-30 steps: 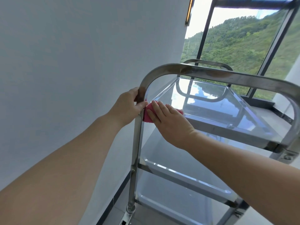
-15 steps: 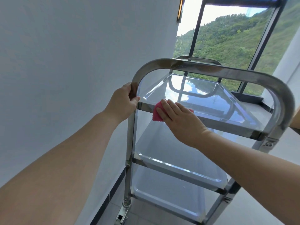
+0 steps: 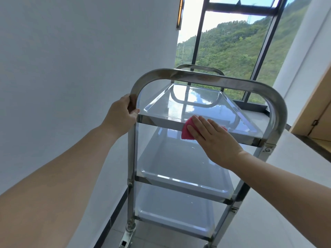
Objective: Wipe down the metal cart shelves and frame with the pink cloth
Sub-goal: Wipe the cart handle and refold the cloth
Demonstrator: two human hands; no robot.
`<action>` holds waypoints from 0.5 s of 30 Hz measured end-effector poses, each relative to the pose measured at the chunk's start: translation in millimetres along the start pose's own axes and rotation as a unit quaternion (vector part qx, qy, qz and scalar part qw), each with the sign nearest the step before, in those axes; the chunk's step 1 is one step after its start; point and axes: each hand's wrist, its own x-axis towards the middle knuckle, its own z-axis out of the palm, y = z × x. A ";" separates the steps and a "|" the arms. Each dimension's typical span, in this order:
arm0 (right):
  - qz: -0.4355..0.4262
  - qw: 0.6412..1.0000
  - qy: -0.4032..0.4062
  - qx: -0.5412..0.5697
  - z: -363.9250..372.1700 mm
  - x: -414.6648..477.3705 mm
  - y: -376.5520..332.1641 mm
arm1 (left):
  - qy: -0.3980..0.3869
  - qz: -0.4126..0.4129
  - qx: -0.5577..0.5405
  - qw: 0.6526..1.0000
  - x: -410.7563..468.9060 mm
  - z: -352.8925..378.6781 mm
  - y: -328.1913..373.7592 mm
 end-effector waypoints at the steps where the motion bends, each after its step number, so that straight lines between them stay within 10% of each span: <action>1: 0.005 1.000 0.001 -0.002 0.1 -5.4 2.2 | 0.001 0.001 -0.001 1.000 -0.1 0.1 0.0; 15: 0.125 0.991 0.007 -0.043 10.9 -84.4 22.3 | -0.001 0.029 -0.001 1.000 -2.8 -2.5 0.6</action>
